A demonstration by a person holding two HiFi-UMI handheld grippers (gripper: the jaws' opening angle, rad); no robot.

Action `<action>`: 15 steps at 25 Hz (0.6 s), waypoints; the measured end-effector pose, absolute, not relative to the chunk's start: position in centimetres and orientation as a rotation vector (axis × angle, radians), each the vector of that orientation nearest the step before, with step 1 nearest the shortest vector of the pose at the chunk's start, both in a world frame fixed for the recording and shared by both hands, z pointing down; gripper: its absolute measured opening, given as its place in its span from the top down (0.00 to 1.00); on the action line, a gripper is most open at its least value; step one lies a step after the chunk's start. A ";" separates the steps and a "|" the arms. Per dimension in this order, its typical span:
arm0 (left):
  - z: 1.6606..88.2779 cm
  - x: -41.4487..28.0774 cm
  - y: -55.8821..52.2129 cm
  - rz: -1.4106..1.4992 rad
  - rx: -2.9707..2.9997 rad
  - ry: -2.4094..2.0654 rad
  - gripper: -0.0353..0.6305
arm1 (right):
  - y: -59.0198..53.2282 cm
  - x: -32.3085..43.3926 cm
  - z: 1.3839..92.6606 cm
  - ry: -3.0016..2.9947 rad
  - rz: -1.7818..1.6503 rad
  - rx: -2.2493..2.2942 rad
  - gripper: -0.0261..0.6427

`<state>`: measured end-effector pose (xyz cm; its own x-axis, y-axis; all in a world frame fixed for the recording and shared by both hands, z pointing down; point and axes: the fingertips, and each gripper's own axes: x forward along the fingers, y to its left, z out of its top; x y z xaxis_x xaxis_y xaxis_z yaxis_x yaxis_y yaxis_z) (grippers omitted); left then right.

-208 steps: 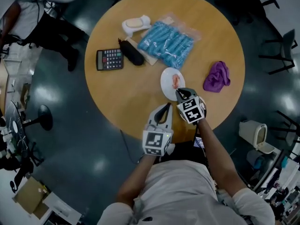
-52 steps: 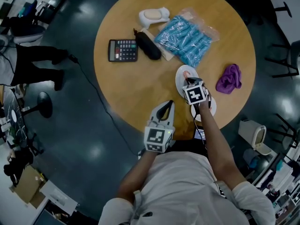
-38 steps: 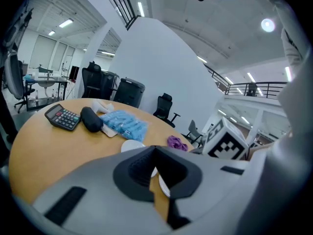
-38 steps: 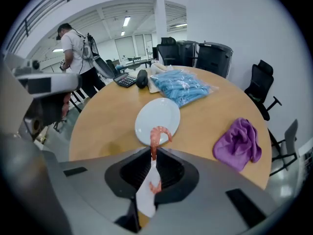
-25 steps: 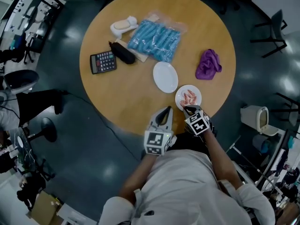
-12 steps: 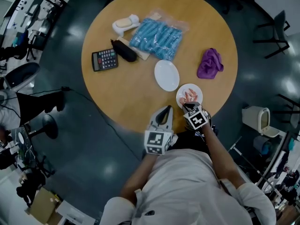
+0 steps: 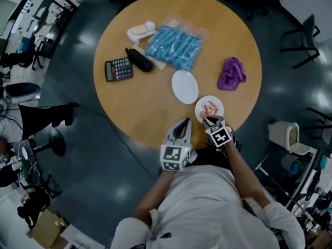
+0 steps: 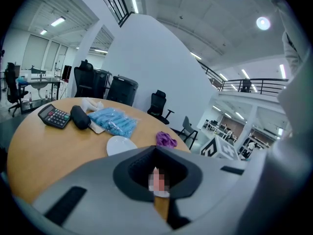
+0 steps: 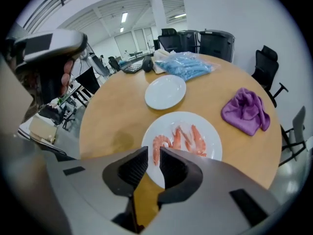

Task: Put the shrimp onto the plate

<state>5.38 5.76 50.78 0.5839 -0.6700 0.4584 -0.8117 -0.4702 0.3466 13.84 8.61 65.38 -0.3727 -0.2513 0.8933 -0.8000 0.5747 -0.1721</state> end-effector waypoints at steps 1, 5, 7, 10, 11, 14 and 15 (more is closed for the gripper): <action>50.5 5.3 5.7 0.351 2.287 -1.178 0.94 | 8.2 13.7 64.3 -1.946 0.747 0.881 0.84; 48.5 5.0 5.7 0.346 2.316 -1.200 0.94 | 5.1 13.8 56.1 -2.191 0.549 1.102 0.91; 47.0 5.1 5.3 0.342 2.353 -1.215 0.94 | 3.7 14.0 50.7 -2.331 0.438 1.218 0.92; 44.3 5.7 5.3 0.313 2.407 -1.222 0.94 | 3.5 15.1 41.5 -2.535 0.246 1.407 0.92; 43.2 5.8 5.4 0.295 2.432 -1.233 0.94 | 3.9 15.6 38.3 -2.594 0.189 1.465 0.92; 39.9 6.1 5.7 0.258 2.529 -1.269 0.94 | 5.6 16.9 31.5 -2.706 0.092 1.613 0.92; 39.2 6.1 5.8 0.253 2.552 -1.277 0.94 | 6.0 17.3 31.2 -2.699 0.091 1.649 0.92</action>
